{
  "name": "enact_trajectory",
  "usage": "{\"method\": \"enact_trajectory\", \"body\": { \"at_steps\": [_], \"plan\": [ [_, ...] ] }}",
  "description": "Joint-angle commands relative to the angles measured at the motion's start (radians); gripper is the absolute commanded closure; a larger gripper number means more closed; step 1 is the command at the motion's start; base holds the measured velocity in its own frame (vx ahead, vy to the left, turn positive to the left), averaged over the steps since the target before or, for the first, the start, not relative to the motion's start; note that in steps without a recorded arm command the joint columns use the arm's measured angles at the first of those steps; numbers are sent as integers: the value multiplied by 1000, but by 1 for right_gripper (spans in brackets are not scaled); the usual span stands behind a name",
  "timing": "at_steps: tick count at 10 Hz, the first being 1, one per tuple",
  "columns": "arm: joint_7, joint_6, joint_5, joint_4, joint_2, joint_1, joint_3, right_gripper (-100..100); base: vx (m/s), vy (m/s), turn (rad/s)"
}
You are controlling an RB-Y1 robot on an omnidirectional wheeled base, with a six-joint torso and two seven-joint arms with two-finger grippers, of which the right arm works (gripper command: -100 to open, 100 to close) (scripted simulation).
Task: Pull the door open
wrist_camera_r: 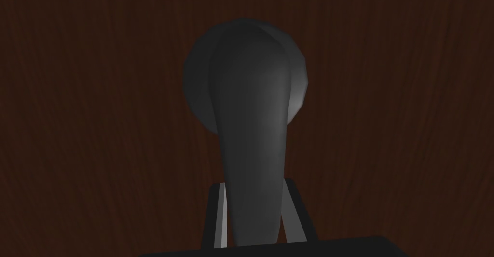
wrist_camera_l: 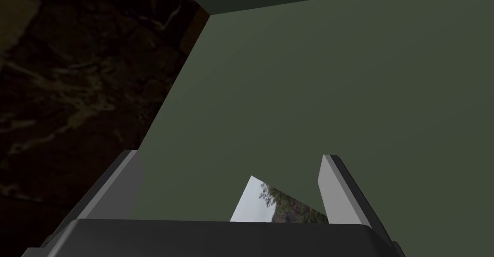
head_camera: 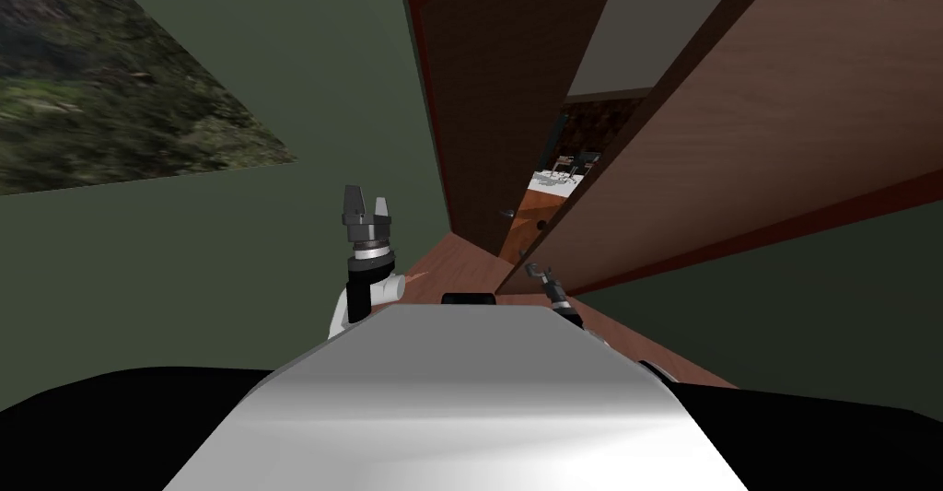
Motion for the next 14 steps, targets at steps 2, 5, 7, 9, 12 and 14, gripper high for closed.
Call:
{"method": "enact_trajectory", "body": {
  "at_steps": [2,5,7,9,12,14],
  "plan": [
    [-5,-19,1,23,0,-7,5,100,-113,-28,40],
    [8,28,26,-17,22,-12,-6,100,-173,-48,71],
    [15,50,37,-38,33,-14,-10,100,-166,-20,53],
    [15,50,37,-36,33,-14,-10,100,-94,-5,3],
    [22,74,50,-61,44,-17,-16,100,-16,-7,20],
    [22,74,50,-36,44,-17,-16,100,-92,-23,53]
  ]
}}
